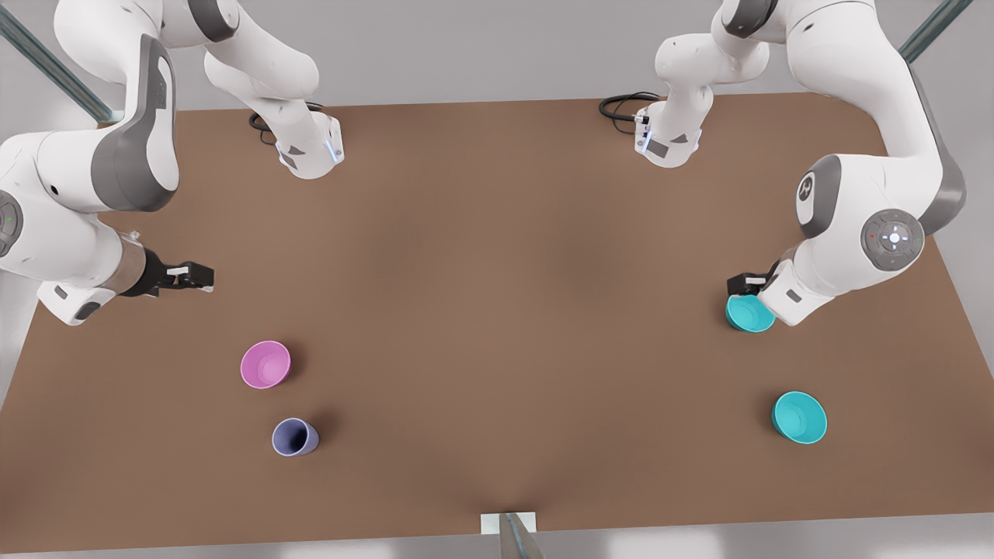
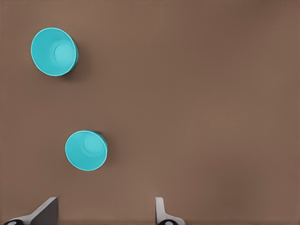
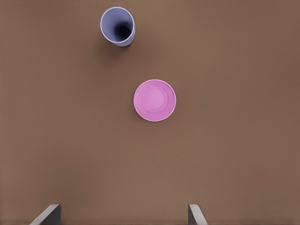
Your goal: Stack the blue bowl on the pink bowl
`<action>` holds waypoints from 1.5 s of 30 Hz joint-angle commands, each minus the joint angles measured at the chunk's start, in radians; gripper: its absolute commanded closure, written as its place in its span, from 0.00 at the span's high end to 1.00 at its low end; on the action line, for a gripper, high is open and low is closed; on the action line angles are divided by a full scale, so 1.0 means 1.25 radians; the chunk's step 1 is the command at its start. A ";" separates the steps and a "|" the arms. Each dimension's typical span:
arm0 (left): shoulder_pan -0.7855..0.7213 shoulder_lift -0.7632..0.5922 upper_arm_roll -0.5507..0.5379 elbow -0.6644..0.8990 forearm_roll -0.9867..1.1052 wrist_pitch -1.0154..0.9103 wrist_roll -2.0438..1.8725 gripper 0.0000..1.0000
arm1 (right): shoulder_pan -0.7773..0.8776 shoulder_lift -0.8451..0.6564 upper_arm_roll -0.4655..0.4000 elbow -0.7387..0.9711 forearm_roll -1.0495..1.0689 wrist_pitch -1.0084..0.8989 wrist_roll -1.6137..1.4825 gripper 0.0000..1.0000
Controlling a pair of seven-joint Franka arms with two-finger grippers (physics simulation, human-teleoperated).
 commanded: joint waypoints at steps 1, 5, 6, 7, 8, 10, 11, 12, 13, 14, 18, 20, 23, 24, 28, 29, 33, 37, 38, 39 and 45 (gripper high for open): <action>0.000 -0.003 0.000 0.002 -0.001 -0.005 -0.007 1.00 | -0.001 -0.001 0.000 0.000 0.001 -0.004 0.017 1.00; 0.001 -0.003 0.000 0.003 -0.002 -0.005 -0.006 1.00 | 0.000 0.112 0.002 -0.003 -0.064 -0.015 0.015 1.00; 0.002 -0.003 0.000 0.003 -0.003 -0.005 -0.006 1.00 | -0.011 0.187 -0.001 0.000 -0.071 0.033 0.014 1.00; 0.001 -0.003 0.000 0.003 -0.003 -0.005 -0.006 1.00 | -0.015 0.239 -0.001 -0.004 -0.098 0.132 0.017 1.00; 0.001 -0.003 0.000 0.003 -0.006 -0.007 -0.004 1.00 | -0.018 0.281 -0.002 -0.003 -0.100 0.204 0.022 1.00; 0.002 -0.003 0.000 0.004 -0.007 -0.017 -0.006 1.00 | -0.048 0.341 -0.002 -0.015 -0.099 0.317 0.027 1.00; 0.004 -0.003 0.000 0.004 -0.007 -0.017 -0.006 1.00 | -0.060 0.364 -0.002 -0.019 -0.099 0.365 0.024 1.00; 0.004 -0.003 0.000 0.004 -0.007 -0.017 -0.006 1.00 | -0.082 0.388 -0.001 -0.020 -0.093 0.405 0.015 1.00; 0.002 -0.003 0.000 0.004 -0.007 -0.017 -0.007 1.00 | -0.085 0.402 0.000 -0.020 -0.092 0.419 0.015 1.00; 0.002 -0.003 0.000 0.004 -0.007 -0.017 -0.008 1.00 | -0.087 0.413 0.000 -0.020 -0.089 0.436 0.012 1.00; 0.002 -0.002 0.000 0.003 -0.007 -0.037 -0.019 1.00 | -0.101 0.419 0.000 -0.082 -0.056 0.474 0.012 1.00; 0.002 -0.002 0.000 0.004 -0.007 -0.042 -0.020 1.00 | -0.115 0.404 0.002 -0.139 -0.018 0.509 -0.012 1.00; 0.002 -0.002 0.000 0.004 -0.006 -0.042 -0.019 1.00 | -0.124 0.372 0.002 -0.234 0.025 0.591 -0.018 1.00; 0.002 -0.002 0.000 0.004 -0.006 -0.042 -0.019 1.00 | -0.124 0.375 0.002 -0.235 0.025 0.591 -0.019 1.00; 0.002 -0.002 0.000 0.003 -0.006 -0.042 -0.019 1.00 | -0.130 0.387 0.002 -0.241 0.030 0.592 -0.018 1.00; 0.002 -0.002 0.000 0.003 -0.006 -0.042 -0.019 1.00 | -0.130 0.393 0.002 -0.243 0.030 0.592 -0.019 1.00; 0.002 -0.002 0.000 0.003 -0.006 -0.042 -0.019 1.00 | -0.128 0.394 0.000 -0.245 0.030 0.595 -0.046 0.71; 0.002 -0.002 0.000 0.004 -0.006 -0.048 -0.019 1.00 | -0.127 0.393 0.000 -0.241 0.030 0.590 -0.078 0.21; 0.002 -0.002 0.000 0.003 -0.006 -0.048 -0.019 1.00 | -0.128 0.393 0.000 -0.241 0.030 0.587 -0.089 0.21; 0.002 -0.002 0.000 0.003 -0.006 -0.048 -0.019 1.00 | -0.128 0.392 0.000 -0.240 0.030 0.584 -0.094 0.21; 0.002 -0.003 0.000 0.004 -0.006 -0.053 -0.020 1.00 | -0.126 0.339 0.017 -0.235 0.030 0.488 -0.104 0.21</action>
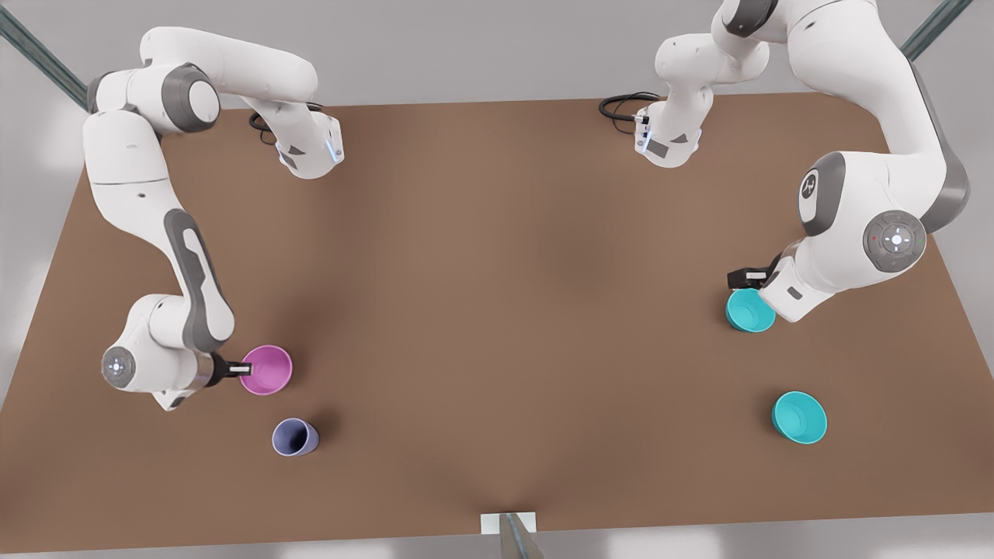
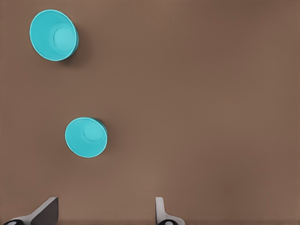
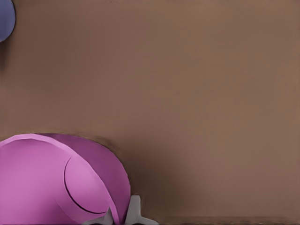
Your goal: Stack the blue bowl on the pink bowl
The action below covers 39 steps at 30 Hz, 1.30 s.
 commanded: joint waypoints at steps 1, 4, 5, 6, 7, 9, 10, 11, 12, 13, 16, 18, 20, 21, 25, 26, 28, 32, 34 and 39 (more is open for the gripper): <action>0.000 -0.001 0.000 0.000 0.001 -0.005 -0.003 1.00 | 0.007 -0.026 0.008 0.009 -0.007 -0.100 -0.030 0.21; 0.000 -0.001 0.000 0.000 0.001 -0.006 -0.003 1.00 | 0.013 -0.032 0.058 0.079 0.023 -0.219 0.024 0.21; 0.000 -0.001 0.000 0.000 0.001 -0.006 -0.003 1.00 | 0.013 -0.033 0.094 0.123 0.023 -0.295 0.067 0.21; 0.000 -0.001 0.001 0.000 0.001 -0.008 -0.003 1.00 | 0.013 -0.033 0.134 0.148 0.021 -0.329 0.141 0.21; 0.001 -0.001 0.001 0.000 0.002 -0.011 -0.003 1.00 | 0.014 -0.034 0.178 0.148 0.021 -0.332 0.182 0.21; 0.001 0.000 0.005 -0.001 0.002 -0.011 -0.002 1.00 | 0.062 -0.031 0.263 0.148 0.011 -0.318 0.426 0.21; 0.001 0.000 0.005 -0.001 0.002 -0.011 -0.003 1.00 | 0.117 -0.026 0.261 0.149 0.018 -0.290 0.500 0.21; 0.001 0.000 0.005 -0.001 0.002 -0.011 -0.003 1.00 | 0.172 -0.020 0.261 0.148 0.020 -0.215 0.586 0.21; 0.001 0.000 0.005 -0.001 0.002 -0.013 -0.003 1.00 | 0.241 -0.006 0.261 0.148 0.013 -0.156 0.695 0.21; 0.001 0.000 0.005 -0.001 0.002 -0.013 -0.003 1.00 | 0.302 0.011 0.251 0.152 0.003 -0.106 0.771 0.21; 0.001 0.000 0.006 0.000 0.002 -0.013 -0.003 1.00 | 0.407 0.065 0.240 0.186 0.002 0.012 0.968 0.21; 0.001 0.000 0.006 0.000 0.002 -0.018 -0.002 1.00 | 0.487 0.097 0.179 0.188 0.003 0.094 1.013 0.21; 0.001 0.000 0.010 0.000 0.002 -0.018 -0.002 1.00 | 0.538 0.132 0.144 0.204 0.003 0.175 1.042 0.21; 0.001 0.000 0.010 0.000 0.002 -0.018 -0.003 1.00 | 0.558 0.146 0.128 0.225 0.003 0.176 1.043 0.21; 0.010 0.004 0.051 0.002 -0.003 -0.025 0.013 1.00 | 0.565 0.209 0.121 0.257 0.003 0.227 1.052 0.21; 0.011 0.006 0.079 0.032 -0.003 -0.031 0.033 1.00 | 0.565 0.209 0.121 0.257 0.003 0.227 1.047 0.21; 0.012 0.010 0.143 0.035 -0.008 -0.026 0.068 1.00 | 0.564 0.210 0.121 0.257 0.003 0.227 1.040 0.84; 0.178 0.079 0.184 -0.031 -0.126 0.072 0.330 1.00 | 0.568 0.202 0.121 0.254 -0.022 0.258 1.042 1.00; 0.184 0.063 0.208 -0.279 -0.129 0.419 0.390 1.00 | 0.547 0.130 0.124 0.257 -0.018 0.160 1.035 1.00; 0.137 0.075 0.208 -0.448 -0.207 0.673 0.389 1.00 | 0.212 0.045 0.121 0.400 -0.034 -0.540 0.358 1.00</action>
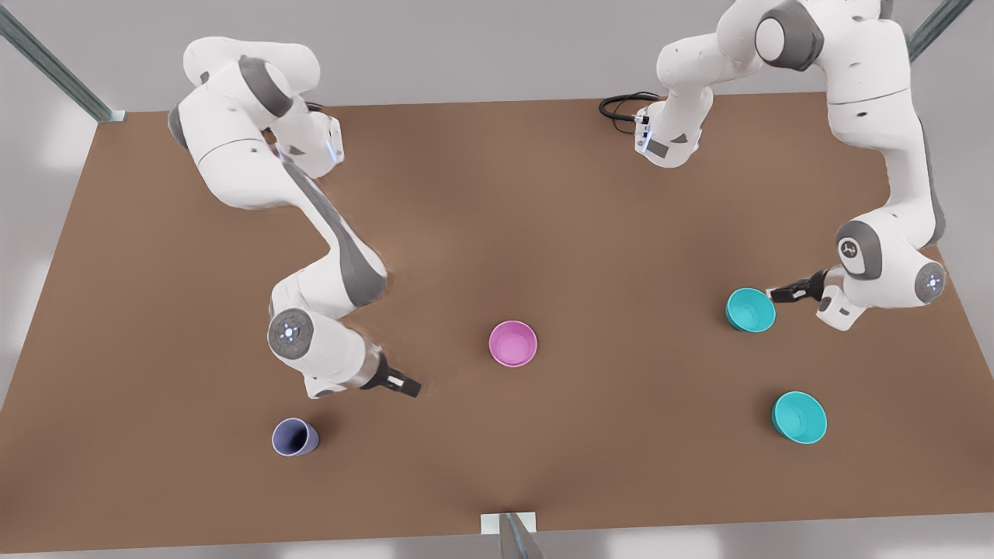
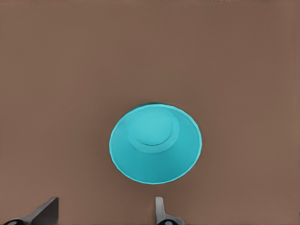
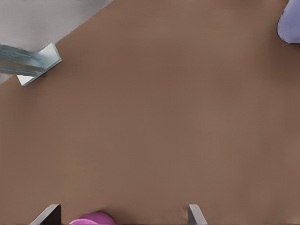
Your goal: Stack the blue bowl on the pink bowl
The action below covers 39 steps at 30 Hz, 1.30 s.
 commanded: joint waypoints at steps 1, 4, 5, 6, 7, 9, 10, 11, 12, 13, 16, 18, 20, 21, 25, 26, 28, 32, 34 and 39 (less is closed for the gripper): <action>-0.005 0.002 0.000 -0.016 -0.047 0.260 0.229 1.00 | -0.132 -0.020 -0.005 0.042 -0.060 -0.487 -0.563 1.00; 0.018 0.020 0.010 -0.028 -0.047 0.256 0.290 1.00 | -0.252 -0.054 0.001 0.070 -0.167 -0.513 -0.931 1.00; 0.021 0.022 0.011 -0.050 -0.047 0.261 0.298 1.00 | -0.271 -0.118 0.003 0.084 -0.160 -0.520 -0.934 1.00; 0.021 0.025 0.011 -0.062 -0.047 0.260 0.298 1.00 | -0.267 -0.162 0.001 0.085 -0.162 -0.524 -0.924 1.00; 0.022 0.045 0.011 -0.064 -0.047 0.259 0.299 1.00 | -0.261 -0.185 0.004 0.086 -0.164 -0.556 -0.882 1.00; 0.021 0.065 0.010 -0.069 -0.049 0.257 0.299 1.00 | -0.259 -0.208 0.005 0.084 -0.169 -0.571 -0.850 1.00; 0.021 0.078 0.010 -0.069 -0.049 0.259 0.299 1.00 | -0.261 -0.215 0.005 0.082 -0.166 -0.594 -0.851 1.00; 0.021 0.090 0.007 -0.070 -0.052 0.254 0.300 1.00 | -0.253 -0.211 0.005 0.085 -0.165 -0.585 -0.838 1.00; 0.021 0.093 0.005 -0.072 -0.054 0.250 0.300 1.00 | -0.245 -0.210 0.004 0.084 -0.166 -0.579 -0.836 1.00; 0.020 0.097 0.004 -0.076 -0.054 0.251 0.300 1.00 | -0.241 -0.204 0.003 0.080 -0.167 -0.577 -0.836 1.00; 0.018 0.097 0.000 -0.080 -0.054 0.251 0.299 0.67 | -0.033 -0.562 -0.316 -0.349 -0.008 -0.328 -0.843 1.00; 0.018 0.097 0.000 -0.080 -0.054 0.250 0.299 0.38 | -0.029 -0.464 -0.361 -0.207 0.024 -0.436 -0.877 1.00; 0.018 0.092 0.000 -0.078 -0.089 0.236 0.298 0.21 | -0.023 -0.449 -0.359 -0.197 0.029 -0.441 -0.880 1.00; 0.018 0.092 0.000 -0.078 -0.089 0.232 0.296 0.21 | -0.021 -0.449 -0.359 -0.196 0.029 -0.442 -0.878 1.00; 0.013 0.090 -0.001 -0.073 -0.095 0.225 0.273 0.21 | -0.019 -0.448 -0.353 -0.191 0.017 -0.444 -0.869 1.00; 0.010 0.086 -0.002 -0.071 -0.095 0.222 0.268 0.21 | -0.021 -0.448 -0.352 -0.191 0.016 -0.444 -0.869 1.00; -0.059 0.038 -0.001 -0.056 -0.095 0.167 0.136 0.21 | -0.021 -0.448 -0.352 -0.191 0.016 -0.444 -0.869 1.00; -0.321 0.006 -0.006 0.038 -0.120 0.102 -0.277 0.21 | -0.022 -0.448 -0.352 -0.191 0.014 -0.444 -0.869 1.00; -0.428 0.132 -0.024 0.288 -0.146 -0.051 -0.451 0.21 | -0.022 -0.448 -0.352 -0.190 0.014 -0.444 -0.869 1.00; -0.583 0.245 -0.027 0.459 -0.142 -0.059 -0.711 0.21 | -0.023 -0.448 -0.352 -0.190 0.017 -0.444 -0.869 1.00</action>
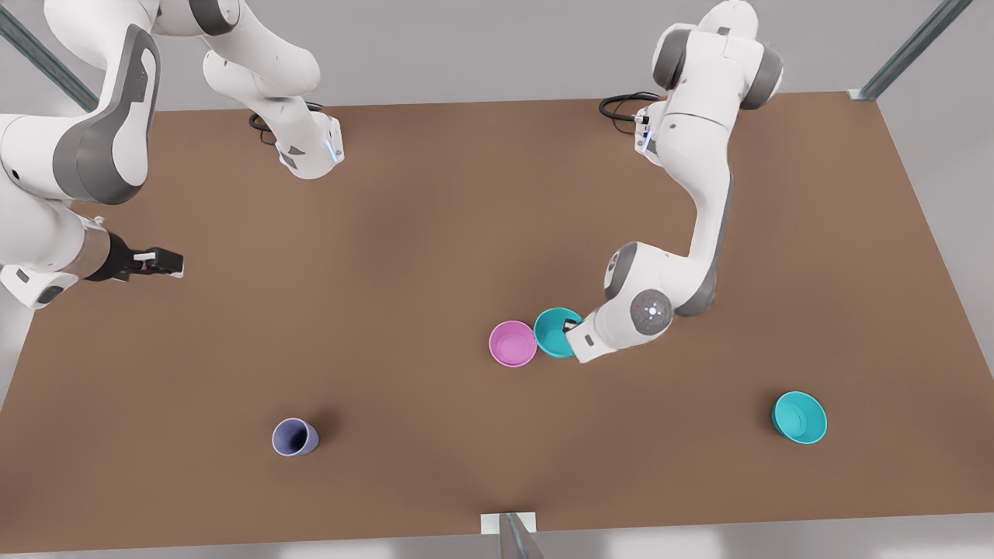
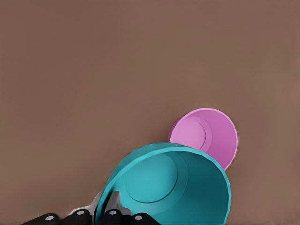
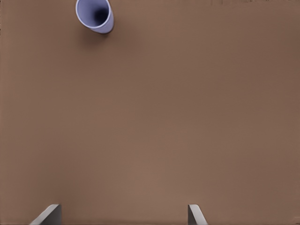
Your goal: Stack the blue bowl on the pink bowl
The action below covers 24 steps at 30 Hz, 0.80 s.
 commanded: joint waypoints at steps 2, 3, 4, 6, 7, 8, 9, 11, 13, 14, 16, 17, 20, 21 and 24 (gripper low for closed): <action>-0.021 0.039 0.000 0.047 -0.011 -0.055 -0.630 0.21 | -0.001 -0.001 0.000 0.000 0.003 0.000 -0.102 1.00; -0.023 0.051 0.000 0.064 -0.011 -0.052 -0.647 0.21 | -0.001 -0.001 0.000 0.000 0.003 0.000 -0.102 1.00; -0.023 0.061 -0.006 0.081 -0.013 -0.052 -0.669 0.21 | -0.001 -0.001 0.000 0.000 0.003 0.000 -0.102 1.00; -0.040 0.066 -0.006 0.081 -0.009 -0.051 -0.671 0.21 | -0.002 -0.001 0.000 -0.001 0.002 0.000 -0.102 1.00; -0.050 0.072 -0.006 0.081 -0.011 -0.051 -0.672 0.21 | -0.001 -0.001 0.000 0.000 0.002 0.000 -0.102 1.00; -0.057 0.078 -0.006 0.081 -0.012 -0.030 -0.685 0.21 | -0.002 -0.001 0.000 0.000 0.002 0.000 -0.102 1.00; -0.062 0.084 -0.006 0.081 -0.010 -0.023 -0.689 0.21 | -0.002 -0.001 0.000 0.000 0.002 0.000 -0.102 1.00; -0.062 0.090 -0.012 0.080 -0.010 -0.012 -0.690 0.21 | -0.002 -0.001 0.000 0.000 0.002 0.000 -0.102 1.00; -0.062 0.092 -0.015 0.080 -0.014 0.004 -0.691 0.21 | -0.002 -0.001 0.000 -0.001 0.002 0.000 -0.102 1.00; -0.062 0.096 -0.016 0.080 -0.018 0.014 -0.691 0.21 | -0.002 -0.001 0.000 0.000 0.003 0.000 -0.102 1.00; -0.063 0.100 -0.017 0.077 -0.024 0.036 -0.698 0.21 | -0.001 -0.001 0.000 0.000 0.002 0.000 -0.102 1.00; -0.063 0.106 -0.017 0.077 -0.024 0.045 -0.700 0.21 | -0.002 -0.001 0.000 0.000 0.002 0.000 -0.102 1.00; -0.067 0.109 -0.018 0.077 -0.024 0.050 -0.705 0.21 | -0.002 -0.001 0.000 0.000 0.002 0.000 -0.103 1.00; -0.068 0.109 -0.018 0.077 -0.026 0.050 -0.705 0.21 | -0.002 -0.001 0.000 0.000 0.002 0.000 -0.102 1.00; -0.069 0.109 -0.023 0.077 -0.029 0.053 -0.707 0.21 | -0.003 -0.001 0.000 0.000 0.001 0.000 -0.103 1.00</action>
